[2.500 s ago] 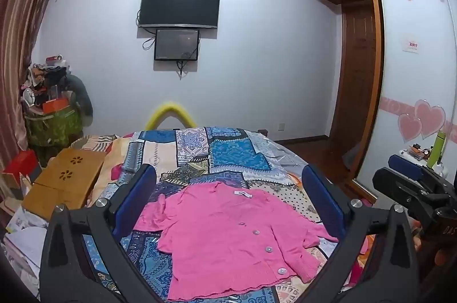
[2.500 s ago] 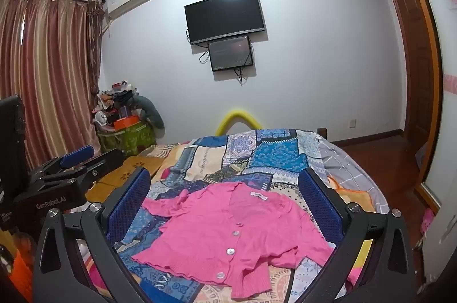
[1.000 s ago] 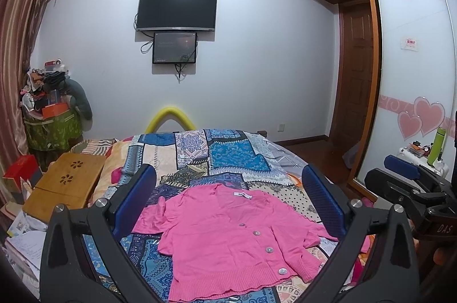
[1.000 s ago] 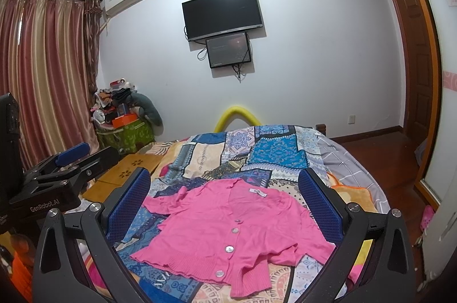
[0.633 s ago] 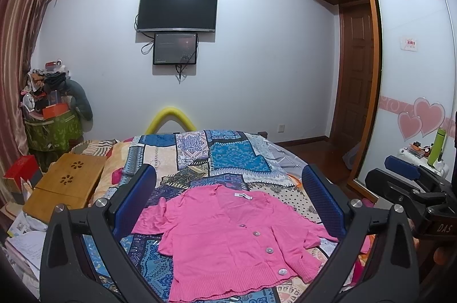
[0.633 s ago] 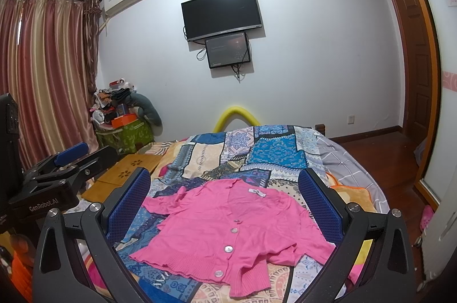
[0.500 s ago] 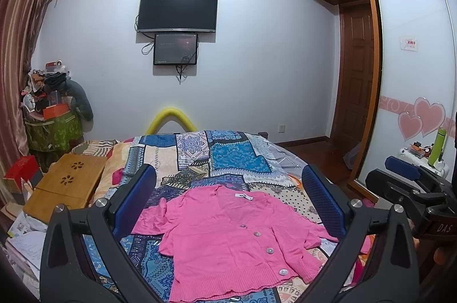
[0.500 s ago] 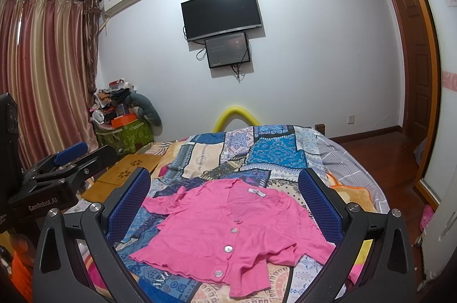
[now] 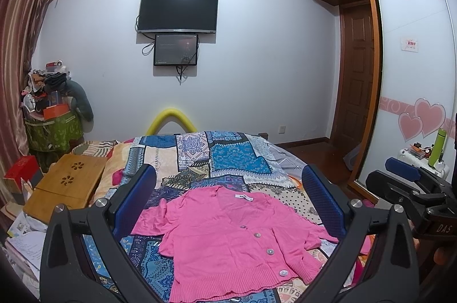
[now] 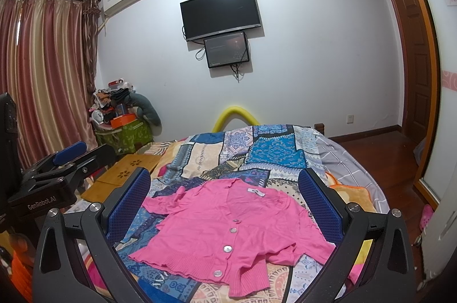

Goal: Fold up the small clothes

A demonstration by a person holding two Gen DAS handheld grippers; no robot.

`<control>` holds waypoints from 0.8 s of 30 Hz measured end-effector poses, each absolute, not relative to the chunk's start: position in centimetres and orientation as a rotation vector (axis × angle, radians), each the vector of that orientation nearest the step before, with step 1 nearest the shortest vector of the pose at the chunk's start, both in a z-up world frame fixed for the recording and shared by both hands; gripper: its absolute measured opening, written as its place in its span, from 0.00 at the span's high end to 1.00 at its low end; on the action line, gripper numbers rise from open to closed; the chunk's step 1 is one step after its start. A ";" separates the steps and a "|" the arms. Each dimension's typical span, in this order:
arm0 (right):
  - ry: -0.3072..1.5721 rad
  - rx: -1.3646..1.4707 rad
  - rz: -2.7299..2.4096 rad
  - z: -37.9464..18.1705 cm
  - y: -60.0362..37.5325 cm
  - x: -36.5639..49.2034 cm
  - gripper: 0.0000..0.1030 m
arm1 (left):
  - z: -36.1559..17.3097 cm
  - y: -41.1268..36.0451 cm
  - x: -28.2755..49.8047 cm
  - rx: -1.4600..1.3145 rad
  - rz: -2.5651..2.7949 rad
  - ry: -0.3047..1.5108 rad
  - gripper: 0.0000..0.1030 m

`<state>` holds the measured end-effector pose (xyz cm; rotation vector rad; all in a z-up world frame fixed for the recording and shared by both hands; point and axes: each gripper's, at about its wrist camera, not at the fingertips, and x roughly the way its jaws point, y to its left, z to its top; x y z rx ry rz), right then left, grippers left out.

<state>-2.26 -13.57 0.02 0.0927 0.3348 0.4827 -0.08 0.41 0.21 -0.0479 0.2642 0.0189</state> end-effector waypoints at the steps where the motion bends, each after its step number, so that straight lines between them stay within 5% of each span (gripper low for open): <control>1: 0.335 0.093 0.482 0.0 -13.6 -2.3 0.00 | 0.3 0.4 0.0 -0.049 0.018 0.265 0.00; 24: 0.427 0.002 0.387 -1.6 -13.7 4.2 0.00 | -1.0 3.4 7.2 -0.009 0.075 0.339 0.00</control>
